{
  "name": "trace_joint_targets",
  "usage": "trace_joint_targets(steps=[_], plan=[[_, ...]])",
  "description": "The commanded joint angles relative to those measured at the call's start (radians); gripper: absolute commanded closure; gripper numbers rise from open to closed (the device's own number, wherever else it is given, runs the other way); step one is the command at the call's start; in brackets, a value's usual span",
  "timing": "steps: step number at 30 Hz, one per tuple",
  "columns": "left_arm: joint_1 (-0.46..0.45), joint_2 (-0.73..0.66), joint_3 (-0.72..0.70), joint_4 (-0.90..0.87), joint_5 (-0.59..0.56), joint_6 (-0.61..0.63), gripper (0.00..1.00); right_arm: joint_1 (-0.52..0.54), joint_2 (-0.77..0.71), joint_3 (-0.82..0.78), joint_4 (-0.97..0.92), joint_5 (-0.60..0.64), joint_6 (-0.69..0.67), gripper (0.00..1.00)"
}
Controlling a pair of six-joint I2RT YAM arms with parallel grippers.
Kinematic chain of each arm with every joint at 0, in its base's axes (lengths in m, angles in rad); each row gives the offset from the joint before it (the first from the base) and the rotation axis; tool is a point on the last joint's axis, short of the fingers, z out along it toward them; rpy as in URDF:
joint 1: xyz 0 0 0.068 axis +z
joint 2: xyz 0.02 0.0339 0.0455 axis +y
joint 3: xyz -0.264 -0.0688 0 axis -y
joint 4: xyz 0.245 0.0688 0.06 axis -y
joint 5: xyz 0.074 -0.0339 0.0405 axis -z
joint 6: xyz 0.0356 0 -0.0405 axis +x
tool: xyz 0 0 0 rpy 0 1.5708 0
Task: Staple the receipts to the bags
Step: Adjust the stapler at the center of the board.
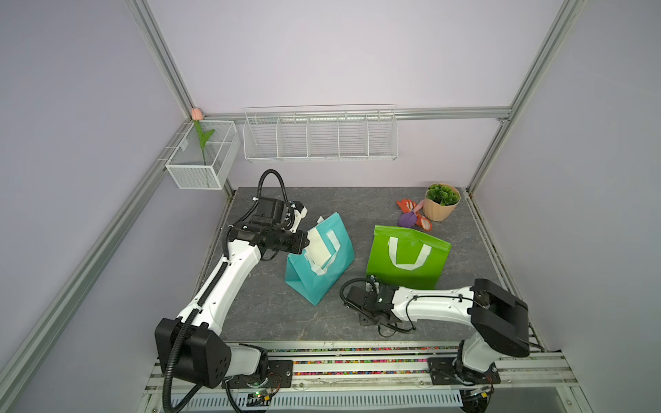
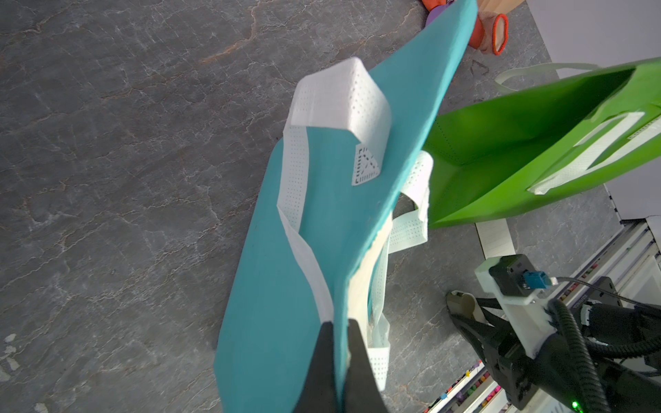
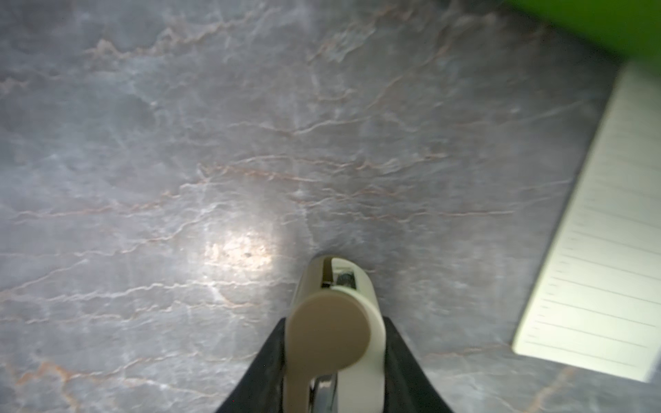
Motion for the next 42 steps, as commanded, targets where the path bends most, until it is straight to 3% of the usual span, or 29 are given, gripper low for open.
trace_joint_targets(steps=[1,7,12,16,18,23,28,33,39,42], plan=[[-0.004,-0.017,0.002,-0.006,0.000,0.000,1.00,0.005,0.011,0.063,-0.182,0.131,-0.032,0.60],[0.001,0.002,0.018,-0.013,-0.027,-0.001,1.00,0.005,0.149,0.225,-0.444,0.322,-0.169,0.55],[0.004,0.021,0.035,-0.029,-0.036,0.000,1.00,0.016,0.348,0.321,-0.568,0.444,-0.173,0.56],[0.005,0.022,0.034,-0.025,-0.039,0.003,1.00,0.035,0.412,0.344,-0.551,0.442,-0.162,0.55],[0.005,0.026,0.037,-0.028,-0.037,0.003,1.00,0.044,0.408,0.344,-0.530,0.425,-0.158,0.46],[0.005,0.031,0.036,-0.025,-0.041,0.004,1.00,0.056,0.259,0.280,-0.439,0.365,-0.213,0.23],[0.007,0.037,0.042,-0.029,-0.034,0.005,1.00,0.022,0.001,0.156,-0.291,0.188,-0.331,0.06],[0.007,0.030,0.035,-0.026,-0.030,0.004,1.00,-0.094,-0.209,-0.008,-0.102,-0.092,-0.438,0.06],[0.005,0.022,0.026,-0.022,-0.024,0.004,1.00,-0.283,-0.395,-0.177,-0.031,-0.283,-0.453,0.17],[0.005,0.027,0.030,-0.021,-0.019,0.004,1.00,-0.348,-0.442,-0.225,-0.021,-0.322,-0.469,0.19]])
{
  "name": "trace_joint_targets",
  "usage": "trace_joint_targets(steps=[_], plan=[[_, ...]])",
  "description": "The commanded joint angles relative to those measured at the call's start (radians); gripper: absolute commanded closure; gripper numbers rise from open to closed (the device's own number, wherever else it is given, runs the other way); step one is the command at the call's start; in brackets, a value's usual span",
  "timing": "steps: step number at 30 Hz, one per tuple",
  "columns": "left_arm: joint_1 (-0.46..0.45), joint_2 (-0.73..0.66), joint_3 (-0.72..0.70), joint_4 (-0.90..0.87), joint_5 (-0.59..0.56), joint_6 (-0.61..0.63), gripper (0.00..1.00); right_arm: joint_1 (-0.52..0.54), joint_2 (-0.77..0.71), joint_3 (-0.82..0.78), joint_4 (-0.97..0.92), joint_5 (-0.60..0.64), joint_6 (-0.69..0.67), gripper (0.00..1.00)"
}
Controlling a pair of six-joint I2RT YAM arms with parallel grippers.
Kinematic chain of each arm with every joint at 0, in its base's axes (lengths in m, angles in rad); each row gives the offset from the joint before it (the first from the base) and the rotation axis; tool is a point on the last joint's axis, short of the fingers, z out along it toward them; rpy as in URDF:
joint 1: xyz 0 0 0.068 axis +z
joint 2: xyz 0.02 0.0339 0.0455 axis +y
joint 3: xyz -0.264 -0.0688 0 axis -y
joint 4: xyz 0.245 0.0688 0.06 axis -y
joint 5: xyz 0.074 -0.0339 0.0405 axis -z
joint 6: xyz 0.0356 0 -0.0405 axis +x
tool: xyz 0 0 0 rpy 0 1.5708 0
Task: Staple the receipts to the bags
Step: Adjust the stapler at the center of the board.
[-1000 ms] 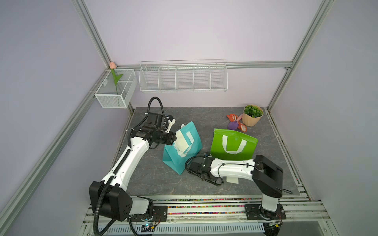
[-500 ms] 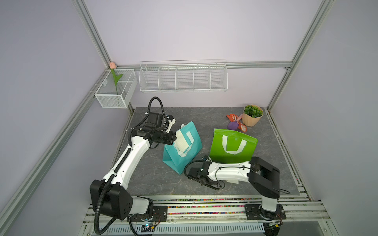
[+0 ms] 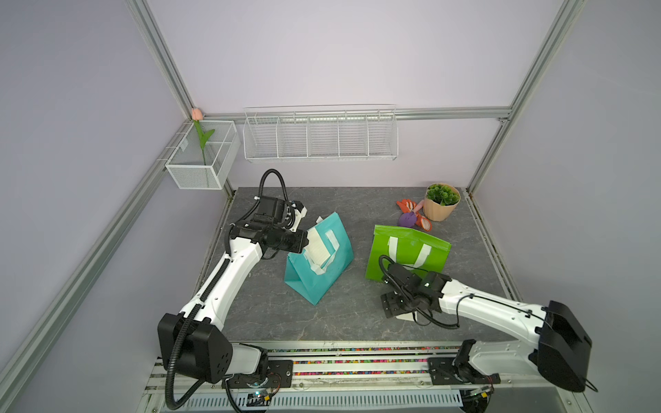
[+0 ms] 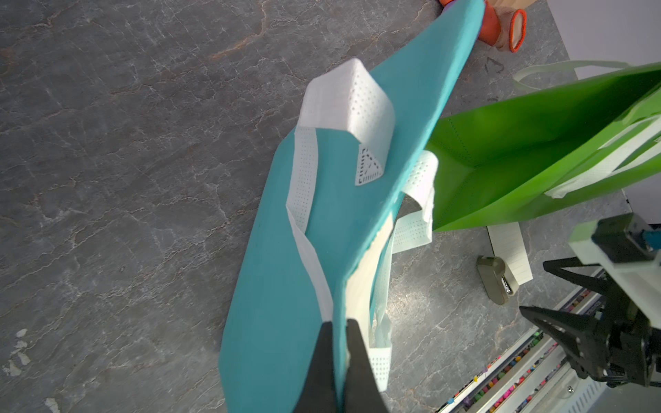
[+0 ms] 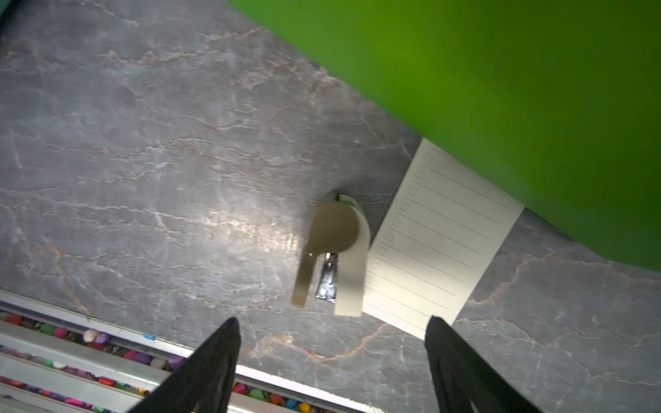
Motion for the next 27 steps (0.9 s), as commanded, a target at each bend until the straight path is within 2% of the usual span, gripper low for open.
trace_joint_targets(steps=[1,13,27], plan=[[0.003,0.003,0.020,-0.020,0.009,0.004,1.00,-0.057,-0.036,-0.044,0.047,-0.130,-0.036,0.21],[-0.006,0.003,0.016,-0.019,0.006,0.005,1.00,-0.146,0.025,-0.130,0.170,-0.215,-0.052,0.43],[-0.012,0.012,0.018,-0.021,0.005,0.005,1.00,-0.160,0.128,-0.126,0.238,-0.200,-0.043,0.55]])
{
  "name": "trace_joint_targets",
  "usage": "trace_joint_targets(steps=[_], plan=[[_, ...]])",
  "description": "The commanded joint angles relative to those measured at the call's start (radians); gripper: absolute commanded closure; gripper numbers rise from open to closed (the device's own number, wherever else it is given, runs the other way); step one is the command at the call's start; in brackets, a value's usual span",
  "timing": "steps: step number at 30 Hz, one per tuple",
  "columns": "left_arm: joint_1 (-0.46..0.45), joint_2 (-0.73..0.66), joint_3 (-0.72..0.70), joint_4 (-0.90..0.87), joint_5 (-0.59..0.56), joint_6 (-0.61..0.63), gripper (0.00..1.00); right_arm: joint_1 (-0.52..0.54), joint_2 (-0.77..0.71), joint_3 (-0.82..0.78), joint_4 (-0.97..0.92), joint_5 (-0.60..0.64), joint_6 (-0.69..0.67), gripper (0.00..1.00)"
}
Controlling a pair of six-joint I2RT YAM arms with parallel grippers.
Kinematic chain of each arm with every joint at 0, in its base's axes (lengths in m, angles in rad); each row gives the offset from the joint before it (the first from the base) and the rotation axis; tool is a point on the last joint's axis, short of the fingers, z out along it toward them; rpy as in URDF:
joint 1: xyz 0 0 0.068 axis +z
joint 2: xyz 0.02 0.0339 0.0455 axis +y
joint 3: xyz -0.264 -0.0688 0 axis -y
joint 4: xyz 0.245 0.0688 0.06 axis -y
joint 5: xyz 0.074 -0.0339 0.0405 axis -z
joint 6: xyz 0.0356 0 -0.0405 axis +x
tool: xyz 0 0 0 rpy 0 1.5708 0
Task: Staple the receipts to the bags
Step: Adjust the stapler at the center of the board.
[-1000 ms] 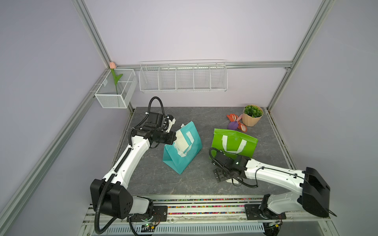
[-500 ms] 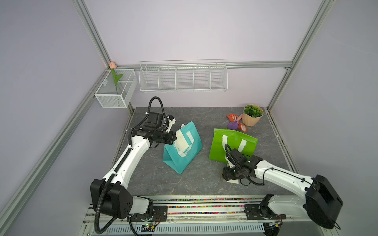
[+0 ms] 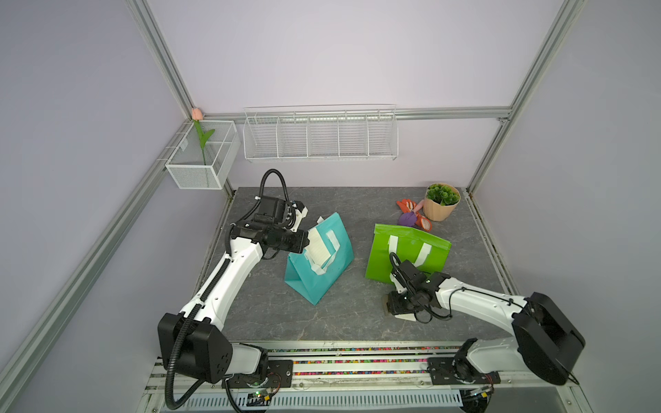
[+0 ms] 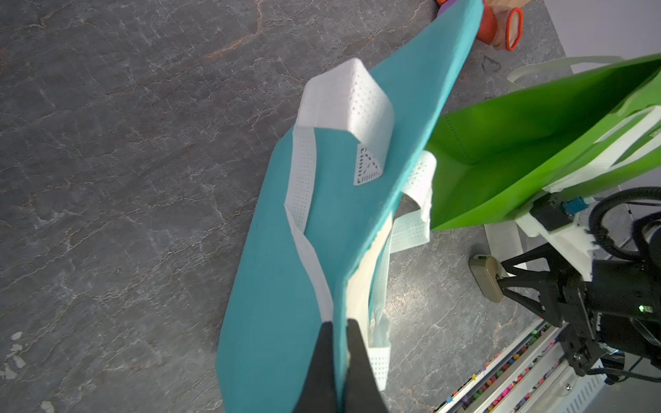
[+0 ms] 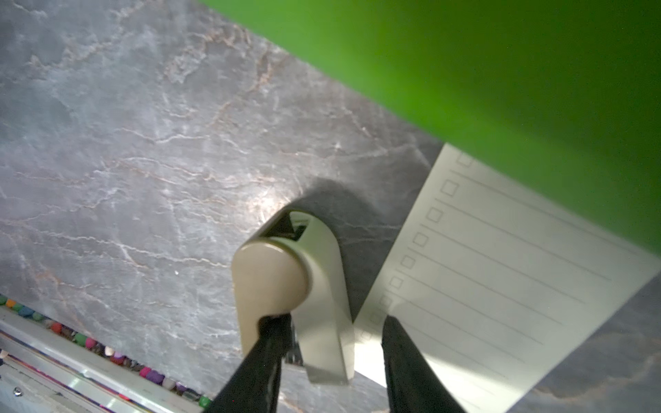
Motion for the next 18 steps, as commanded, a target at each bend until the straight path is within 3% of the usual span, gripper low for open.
trace_joint_targets(steps=[1,7,11,18], plan=[[-0.006,0.014,0.020,-0.022,0.001,0.006,1.00,-0.006,0.029,-0.001,0.005,0.016,0.010,0.56],[-0.006,0.014,0.020,-0.022,0.000,0.007,1.00,0.033,0.051,0.065,-0.103,0.139,0.001,0.69],[-0.004,0.013,0.023,-0.026,-0.008,0.009,1.00,0.077,0.042,0.134,-0.203,0.232,0.002,0.70],[0.042,0.008,0.027,-0.018,0.006,-0.005,1.00,0.282,0.154,0.323,-0.436,0.558,0.087,0.69]])
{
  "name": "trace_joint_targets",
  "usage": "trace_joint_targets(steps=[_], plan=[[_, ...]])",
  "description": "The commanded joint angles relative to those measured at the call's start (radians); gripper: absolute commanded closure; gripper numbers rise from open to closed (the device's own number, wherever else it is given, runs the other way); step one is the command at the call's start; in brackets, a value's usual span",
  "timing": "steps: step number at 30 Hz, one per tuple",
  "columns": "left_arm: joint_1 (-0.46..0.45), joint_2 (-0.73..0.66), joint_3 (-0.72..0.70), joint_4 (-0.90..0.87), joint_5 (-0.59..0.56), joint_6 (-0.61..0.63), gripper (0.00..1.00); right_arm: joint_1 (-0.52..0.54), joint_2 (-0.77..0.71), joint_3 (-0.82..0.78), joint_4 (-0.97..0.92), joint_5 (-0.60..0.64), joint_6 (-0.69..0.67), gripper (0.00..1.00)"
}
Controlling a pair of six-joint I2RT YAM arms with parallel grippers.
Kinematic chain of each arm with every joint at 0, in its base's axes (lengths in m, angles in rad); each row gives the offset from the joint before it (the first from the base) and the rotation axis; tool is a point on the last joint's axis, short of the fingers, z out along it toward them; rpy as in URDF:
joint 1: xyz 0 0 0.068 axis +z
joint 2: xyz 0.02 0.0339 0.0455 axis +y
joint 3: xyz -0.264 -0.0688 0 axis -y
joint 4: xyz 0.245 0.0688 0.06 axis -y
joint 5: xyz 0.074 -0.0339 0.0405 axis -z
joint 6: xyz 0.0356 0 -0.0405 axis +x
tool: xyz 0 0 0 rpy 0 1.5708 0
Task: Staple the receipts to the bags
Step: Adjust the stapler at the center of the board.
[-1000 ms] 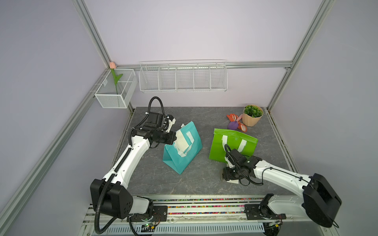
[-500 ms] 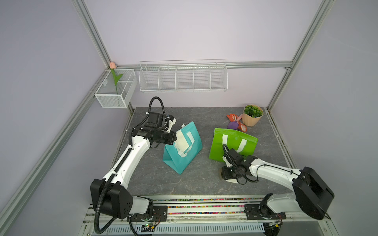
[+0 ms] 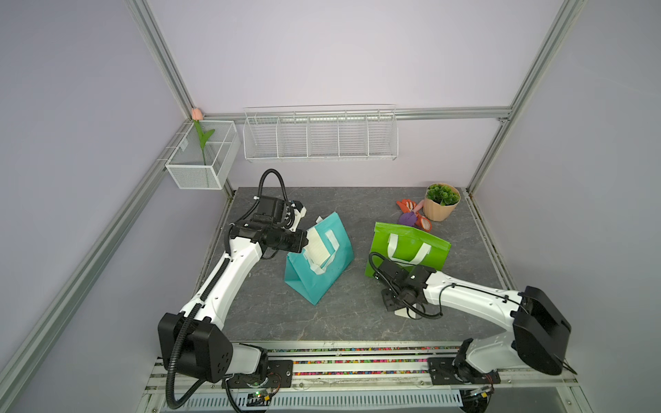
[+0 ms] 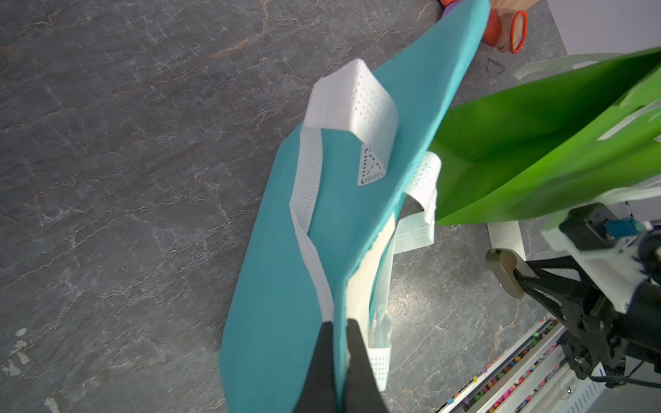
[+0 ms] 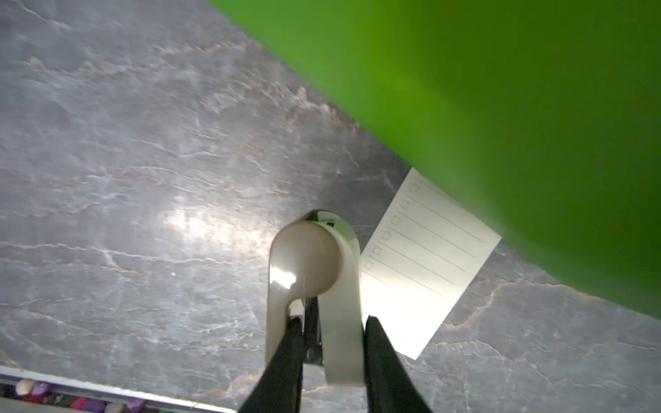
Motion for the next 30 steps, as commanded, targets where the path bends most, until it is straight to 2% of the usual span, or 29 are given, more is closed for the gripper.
trace_joint_targets(steps=[1,8,10,13,16,20,23,25,28,30], plan=[[0.018,0.007,0.028,-0.018,0.007,-0.005,1.00,0.081,0.090,0.060,-0.157,0.241,0.081,0.69],[0.027,0.012,0.022,-0.020,-0.005,-0.007,1.00,0.226,0.428,0.234,-0.425,0.575,0.309,0.68],[0.027,0.013,0.022,-0.021,-0.001,-0.006,1.00,0.248,0.489,0.266,-0.445,0.601,0.344,0.64],[0.028,0.013,0.024,-0.020,-0.003,-0.004,1.00,0.272,0.523,0.284,-0.452,0.617,0.377,0.64],[0.028,0.016,0.026,-0.021,0.002,-0.005,1.00,0.283,0.511,0.272,-0.430,0.608,0.377,0.61],[0.028,0.018,0.028,-0.019,0.004,-0.005,1.00,0.287,0.467,0.299,-0.472,0.625,0.349,0.52],[0.028,0.018,0.026,-0.023,0.014,-0.002,1.00,0.279,0.367,0.288,-0.397,0.529,0.203,0.37],[0.028,0.014,0.019,-0.019,0.030,0.002,1.00,0.227,0.268,0.239,-0.315,0.379,0.106,0.27],[0.028,0.016,0.010,-0.020,0.021,0.003,1.00,0.168,0.147,0.178,-0.228,0.200,-0.011,0.16],[0.027,0.020,0.012,-0.020,0.040,0.005,1.00,0.119,0.109,0.154,-0.196,0.094,-0.051,0.15]])
